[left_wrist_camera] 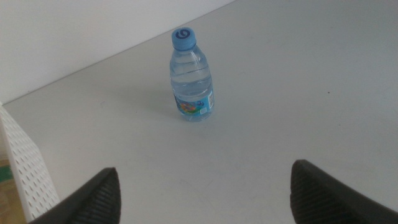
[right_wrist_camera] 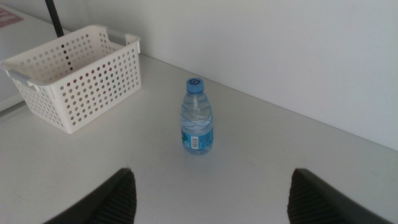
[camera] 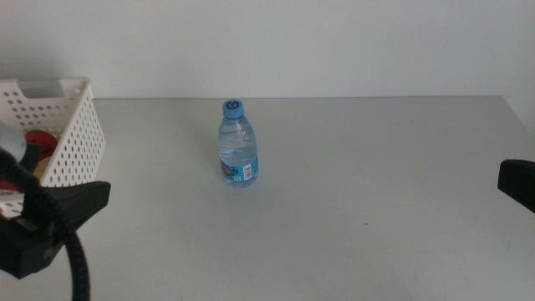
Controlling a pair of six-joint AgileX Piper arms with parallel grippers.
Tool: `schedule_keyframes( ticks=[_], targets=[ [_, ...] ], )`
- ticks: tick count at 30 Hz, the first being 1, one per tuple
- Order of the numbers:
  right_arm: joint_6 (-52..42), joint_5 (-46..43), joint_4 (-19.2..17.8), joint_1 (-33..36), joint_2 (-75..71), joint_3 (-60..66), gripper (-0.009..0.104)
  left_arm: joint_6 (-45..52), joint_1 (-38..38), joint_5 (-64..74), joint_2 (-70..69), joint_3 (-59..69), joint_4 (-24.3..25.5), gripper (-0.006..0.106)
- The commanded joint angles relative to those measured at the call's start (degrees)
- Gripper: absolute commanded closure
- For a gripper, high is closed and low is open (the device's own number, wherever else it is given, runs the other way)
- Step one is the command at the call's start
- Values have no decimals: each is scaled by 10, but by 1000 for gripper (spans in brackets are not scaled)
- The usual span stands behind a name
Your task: Use arms to grab the bottles and put them into the dustbin to the left of the table.
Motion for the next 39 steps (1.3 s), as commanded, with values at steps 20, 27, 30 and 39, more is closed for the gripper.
schedule_keyframes(
  ticks=[20,27,30,39],
  targets=[
    [-9,-45,0,0,1,-13,34,9,-4,-343,3,165,-117,7],
    [-9,-45,0,0,1,-13,34,-12,-4,-349,3,166,-52,7],
    [-9,-45,0,0,1,-13,34,-133,-8,-348,1,167,69,7],
    [-9,-45,0,0,1,-13,34,-378,-33,-461,5,218,276,7]
  ],
)
